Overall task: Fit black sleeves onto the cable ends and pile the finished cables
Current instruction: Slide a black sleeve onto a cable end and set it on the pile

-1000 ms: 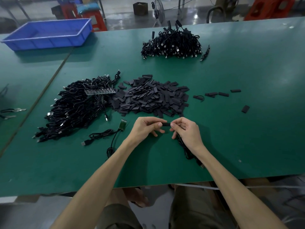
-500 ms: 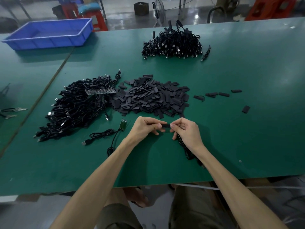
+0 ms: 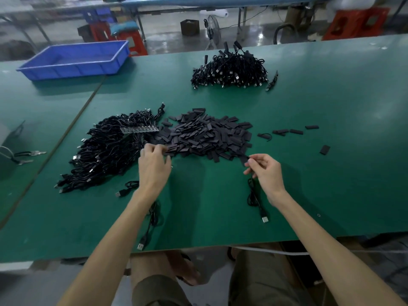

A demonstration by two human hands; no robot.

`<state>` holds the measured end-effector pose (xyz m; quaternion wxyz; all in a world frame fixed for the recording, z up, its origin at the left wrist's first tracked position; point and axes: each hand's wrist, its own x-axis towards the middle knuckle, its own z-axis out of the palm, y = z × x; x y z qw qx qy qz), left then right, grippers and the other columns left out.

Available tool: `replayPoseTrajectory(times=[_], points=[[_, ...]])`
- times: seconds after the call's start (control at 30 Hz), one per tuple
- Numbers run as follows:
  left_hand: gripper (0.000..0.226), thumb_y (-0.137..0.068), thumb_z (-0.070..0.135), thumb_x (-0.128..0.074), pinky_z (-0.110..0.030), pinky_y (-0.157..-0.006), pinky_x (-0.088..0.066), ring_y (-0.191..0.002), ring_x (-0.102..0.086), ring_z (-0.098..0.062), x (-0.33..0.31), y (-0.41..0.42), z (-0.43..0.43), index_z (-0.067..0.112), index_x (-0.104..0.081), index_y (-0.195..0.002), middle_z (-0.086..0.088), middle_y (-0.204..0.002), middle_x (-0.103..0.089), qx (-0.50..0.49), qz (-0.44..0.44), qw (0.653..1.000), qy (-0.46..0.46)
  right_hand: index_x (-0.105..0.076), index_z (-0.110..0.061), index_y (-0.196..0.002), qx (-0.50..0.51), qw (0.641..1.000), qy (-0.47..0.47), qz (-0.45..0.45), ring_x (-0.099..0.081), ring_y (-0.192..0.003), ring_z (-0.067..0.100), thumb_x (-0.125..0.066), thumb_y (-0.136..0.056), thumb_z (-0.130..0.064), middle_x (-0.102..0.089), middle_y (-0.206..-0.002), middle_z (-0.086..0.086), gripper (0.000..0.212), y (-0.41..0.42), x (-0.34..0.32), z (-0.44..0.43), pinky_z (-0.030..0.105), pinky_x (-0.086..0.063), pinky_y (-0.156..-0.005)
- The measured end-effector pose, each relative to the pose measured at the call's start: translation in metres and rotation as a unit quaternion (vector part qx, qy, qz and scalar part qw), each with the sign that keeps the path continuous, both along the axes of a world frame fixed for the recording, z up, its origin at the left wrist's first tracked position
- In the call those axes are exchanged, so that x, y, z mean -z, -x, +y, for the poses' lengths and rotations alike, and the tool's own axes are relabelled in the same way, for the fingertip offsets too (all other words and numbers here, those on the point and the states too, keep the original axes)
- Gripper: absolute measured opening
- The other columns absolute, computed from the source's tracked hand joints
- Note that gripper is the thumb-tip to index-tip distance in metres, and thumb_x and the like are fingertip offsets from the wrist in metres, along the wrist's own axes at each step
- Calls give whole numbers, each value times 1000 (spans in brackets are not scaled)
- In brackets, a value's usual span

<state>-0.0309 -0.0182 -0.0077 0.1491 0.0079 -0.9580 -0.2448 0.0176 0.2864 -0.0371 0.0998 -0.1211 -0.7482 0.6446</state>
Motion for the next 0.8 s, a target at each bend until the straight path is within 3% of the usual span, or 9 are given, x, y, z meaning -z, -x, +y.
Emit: replayPoseTrajectory(times=[0.07,0.2,0.3,0.37,0.43,0.5,0.57,0.67,0.8], points=[[28,-98,28,-64,-44,-97,-48,-110,-57,-28,-5,-2,-11,10,-68,-119,-10,-120,-62,-17,-88,994,55,-67,-13,-105,40,999,11,-10,-74,-71,11,-63,-101,-7,-76,-93,5,8,5,-2,12,24,-53,-61],[23,-94,24,-72,-39,-83,-55,-92,-67,-25,-1,-11,-8,11,-72,-112,-7,-105,-73,0,-149,989,4,-69,-14,-108,84,996,-1,-8,-76,-82,11,-60,-101,-3,-77,-99,6,16,14,-7,33,20,-54,-64],[24,-89,21,-78,-32,-79,-55,-84,-70,-18,-1,-12,-2,11,-73,-110,-3,-95,-75,4,-172,978,-119,-70,-11,-122,75,994,-81,-15,-72,-101,12,-59,-102,-7,-75,-116,6,23,16,-12,47,32,-58,-90],[18,-85,22,-82,-23,-70,-53,-74,-70,-13,-4,-12,3,13,-75,-99,-1,-85,-77,26,-200,952,-229,-65,-11,-135,52,982,-178,-31,-60,-124,15,-60,-103,-14,-65,-136,5,33,17,-17,52,39,-46,-112],[16,-84,19,-83,-22,-65,-56,-73,-72,-15,-8,-13,11,11,-77,-96,-3,-83,-78,58,-232,915,-326,-60,-10,-142,24,964,-263,-27,-48,-138,22,-60,-104,-17,-53,-148,7,39,13,-22,45,44,-35,-121],[19,-84,16,-82,-22,-65,-58,-74,-75,-17,-10,-15,20,10,-75,-101,-6,-85,-79,88,-263,883,-378,-63,-11,-137,-23,960,-280,-3,-52,-131,20,-59,-104,-15,-59,-142,6,33,7,-26,25,45,-40,-118],[20,-84,14,-83,-23,-64,-59,-73,-75,-18,-11,-17,30,9,-74,-101,-7,-85,-79,101,-278,873,-389,-70,-14,-125,-105,965,-240,0,-63,-114,12,-60,-104,-16,-70,-124,0,23,-4,-25,-3,40,-51,-106],[19,-84,10,-82,-27,-65,-60,-74,-75,-22,-9,-22,42,8,-72,-100,-8,-85,-78,115,-288,863,-398,-69,-15,-124,-200,964,-171,-24,-66,-107,8,-66,-101,-22,-71,-116,-4,24,-17,-17,-42,33,-57,-96],[15,-86,10,-80,-29,-68,-61,-79,-76,-27,-6,-30,49,6,-72,-98,-11,-84,-78,134,-292,864,-388,-69,-12,-121,-175,978,-106,-36,-69,-100,11,-73,-97,-22,-72,-108,1,26,-18,-11,-67,24,-56,-86]])
